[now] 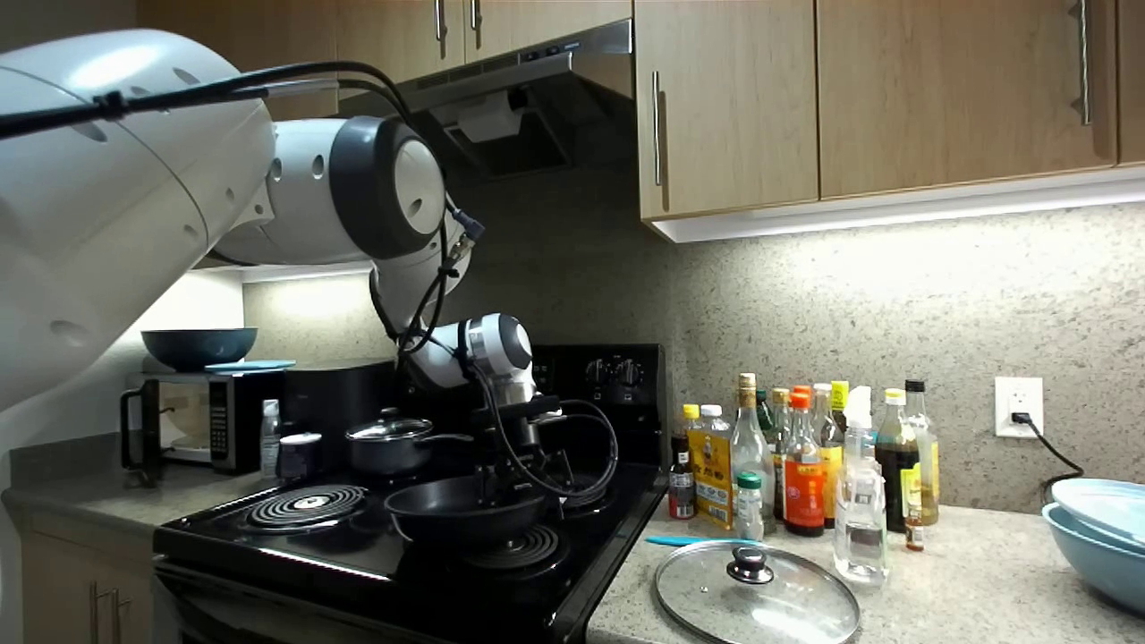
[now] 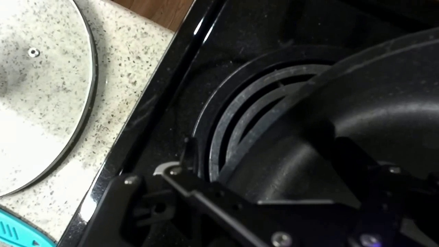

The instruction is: Move the pan backwards

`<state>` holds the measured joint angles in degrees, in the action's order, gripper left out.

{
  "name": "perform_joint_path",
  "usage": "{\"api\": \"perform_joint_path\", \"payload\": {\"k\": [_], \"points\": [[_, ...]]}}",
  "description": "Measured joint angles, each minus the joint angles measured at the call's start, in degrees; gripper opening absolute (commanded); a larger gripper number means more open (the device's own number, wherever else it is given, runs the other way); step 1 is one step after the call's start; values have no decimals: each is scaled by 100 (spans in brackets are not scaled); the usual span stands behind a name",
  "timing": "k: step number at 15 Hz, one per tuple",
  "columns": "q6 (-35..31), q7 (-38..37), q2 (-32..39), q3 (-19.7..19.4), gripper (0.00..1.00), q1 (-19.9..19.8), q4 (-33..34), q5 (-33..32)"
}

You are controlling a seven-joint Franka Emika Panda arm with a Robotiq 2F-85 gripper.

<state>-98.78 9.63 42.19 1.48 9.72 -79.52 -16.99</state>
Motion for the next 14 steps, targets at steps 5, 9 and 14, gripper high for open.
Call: {"api": "perform_joint_path", "payload": {"k": [5,9,14], "points": [[-178,-17,18,-7,53,-39,67,2],[-586,-450,121,-79,27,-90,294,7],[-1032,-1266,264,-276,9,-28,667,3]]}}
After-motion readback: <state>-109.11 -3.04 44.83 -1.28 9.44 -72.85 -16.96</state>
